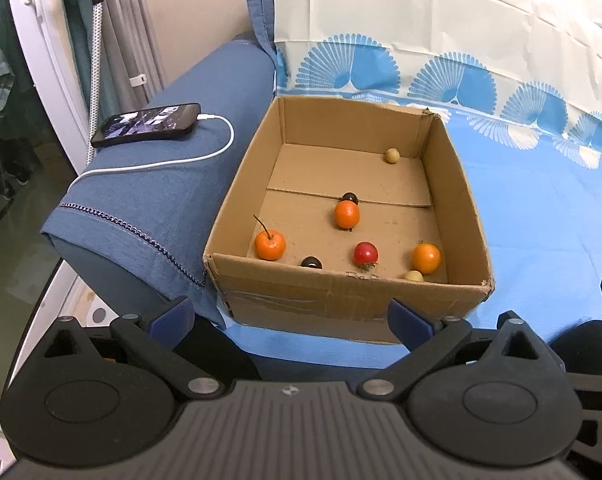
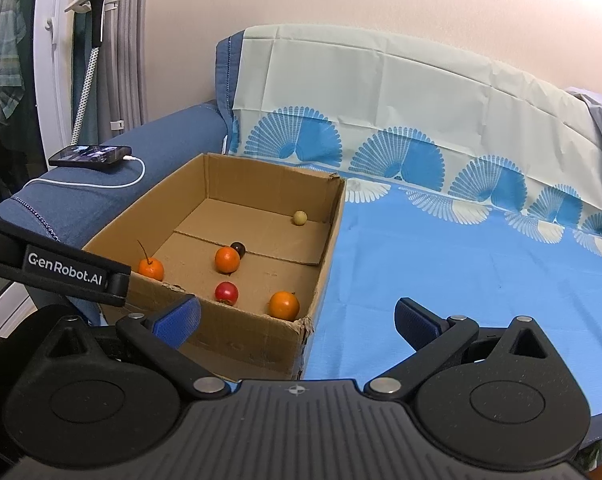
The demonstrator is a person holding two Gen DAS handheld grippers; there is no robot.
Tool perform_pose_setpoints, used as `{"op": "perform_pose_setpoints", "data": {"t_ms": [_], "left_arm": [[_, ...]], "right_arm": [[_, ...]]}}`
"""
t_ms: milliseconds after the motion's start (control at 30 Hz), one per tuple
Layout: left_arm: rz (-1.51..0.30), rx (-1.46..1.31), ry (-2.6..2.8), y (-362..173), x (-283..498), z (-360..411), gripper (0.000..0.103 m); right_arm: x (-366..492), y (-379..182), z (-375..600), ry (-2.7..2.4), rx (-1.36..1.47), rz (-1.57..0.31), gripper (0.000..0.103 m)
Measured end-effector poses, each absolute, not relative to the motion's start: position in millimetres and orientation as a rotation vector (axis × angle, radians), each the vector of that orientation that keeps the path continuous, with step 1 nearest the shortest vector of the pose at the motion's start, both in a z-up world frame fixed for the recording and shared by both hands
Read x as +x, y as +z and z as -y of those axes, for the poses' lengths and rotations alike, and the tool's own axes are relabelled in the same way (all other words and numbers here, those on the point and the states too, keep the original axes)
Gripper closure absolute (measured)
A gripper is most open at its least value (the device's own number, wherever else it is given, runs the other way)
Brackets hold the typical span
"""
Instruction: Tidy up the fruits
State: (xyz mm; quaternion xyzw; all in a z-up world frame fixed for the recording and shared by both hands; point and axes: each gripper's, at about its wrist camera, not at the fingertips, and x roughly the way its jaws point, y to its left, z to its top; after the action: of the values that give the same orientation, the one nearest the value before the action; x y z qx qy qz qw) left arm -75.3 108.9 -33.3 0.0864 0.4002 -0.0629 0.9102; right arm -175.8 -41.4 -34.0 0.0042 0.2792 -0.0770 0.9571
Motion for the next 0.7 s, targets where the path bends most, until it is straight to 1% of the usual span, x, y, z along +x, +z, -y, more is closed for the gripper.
{"op": "perform_pose_setpoints", "data": {"t_ms": [700], "left_arm": [[-0.828,0.186,-0.113,-34.3,-76.4,-108.7,0.0]], "right_arm": [[-176.6,-33.9,40.0,-0.156,0.006,-0.563,0.001]]}}
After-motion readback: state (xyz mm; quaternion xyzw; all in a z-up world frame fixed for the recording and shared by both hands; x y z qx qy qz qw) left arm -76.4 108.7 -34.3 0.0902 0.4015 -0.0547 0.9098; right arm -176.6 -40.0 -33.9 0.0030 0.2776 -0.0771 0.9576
